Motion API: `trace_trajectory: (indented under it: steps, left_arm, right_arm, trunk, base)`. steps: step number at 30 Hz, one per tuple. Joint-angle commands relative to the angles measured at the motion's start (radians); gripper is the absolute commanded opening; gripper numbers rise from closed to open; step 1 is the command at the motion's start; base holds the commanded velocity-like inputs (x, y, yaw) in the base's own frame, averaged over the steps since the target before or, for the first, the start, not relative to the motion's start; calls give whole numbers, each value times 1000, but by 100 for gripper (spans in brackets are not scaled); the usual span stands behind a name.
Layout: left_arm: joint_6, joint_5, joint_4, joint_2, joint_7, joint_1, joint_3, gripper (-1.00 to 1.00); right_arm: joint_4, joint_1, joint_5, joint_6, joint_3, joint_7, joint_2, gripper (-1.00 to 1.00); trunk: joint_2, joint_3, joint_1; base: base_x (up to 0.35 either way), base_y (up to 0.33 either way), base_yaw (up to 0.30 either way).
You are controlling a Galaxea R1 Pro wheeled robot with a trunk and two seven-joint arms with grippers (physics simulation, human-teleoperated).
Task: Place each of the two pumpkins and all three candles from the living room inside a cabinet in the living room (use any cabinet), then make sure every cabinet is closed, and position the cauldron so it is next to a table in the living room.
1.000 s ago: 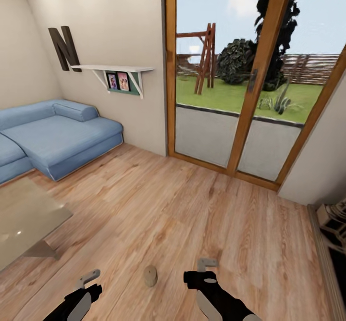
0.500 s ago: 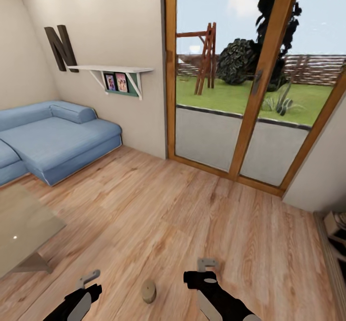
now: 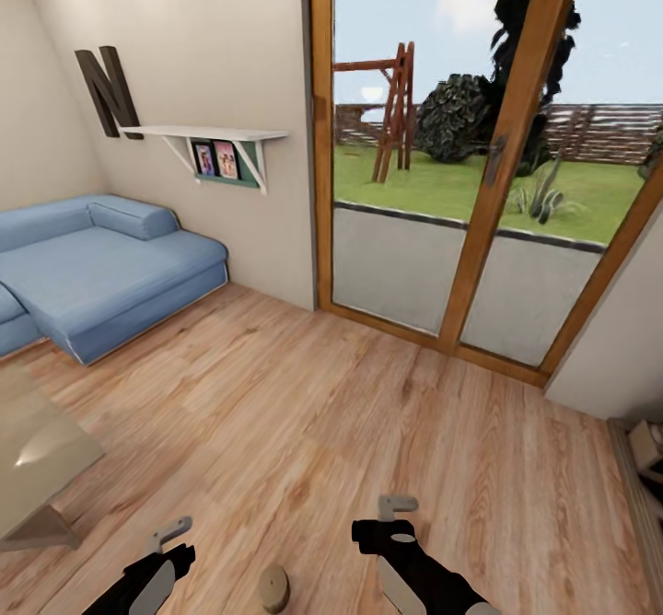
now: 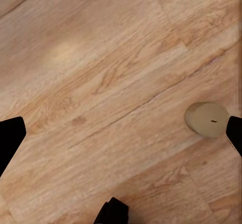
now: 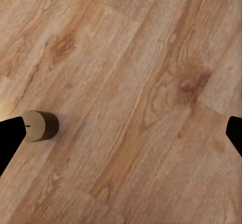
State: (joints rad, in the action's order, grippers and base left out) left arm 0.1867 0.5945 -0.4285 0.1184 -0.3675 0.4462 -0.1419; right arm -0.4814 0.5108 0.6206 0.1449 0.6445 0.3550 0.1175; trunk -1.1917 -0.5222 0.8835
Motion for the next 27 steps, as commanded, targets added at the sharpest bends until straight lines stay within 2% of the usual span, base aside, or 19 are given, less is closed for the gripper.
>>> trace_trajectory:
  steps: [1,12,27]
  left_arm:
    - [5,7,-3,1,-8,0,-8,100]
    - [5,7,-3,2,-8,0,-8,100]
    - [4,7,-3,1,-8,0,-8,100]
  right_arm:
    - [-2,1,5,4,8,9,-1,100]
    - [-2,1,5,5,8,9,-1,100]
    - [-2,1,5,5,8,9,-1,100]
  trunk:
    - [-1,-1,0]
    - [-1,-1,0]
    - [-1,-1,0]
  base:
    - [204,-103,0]
    - [201,-36,0]
    - [189,-100,0]
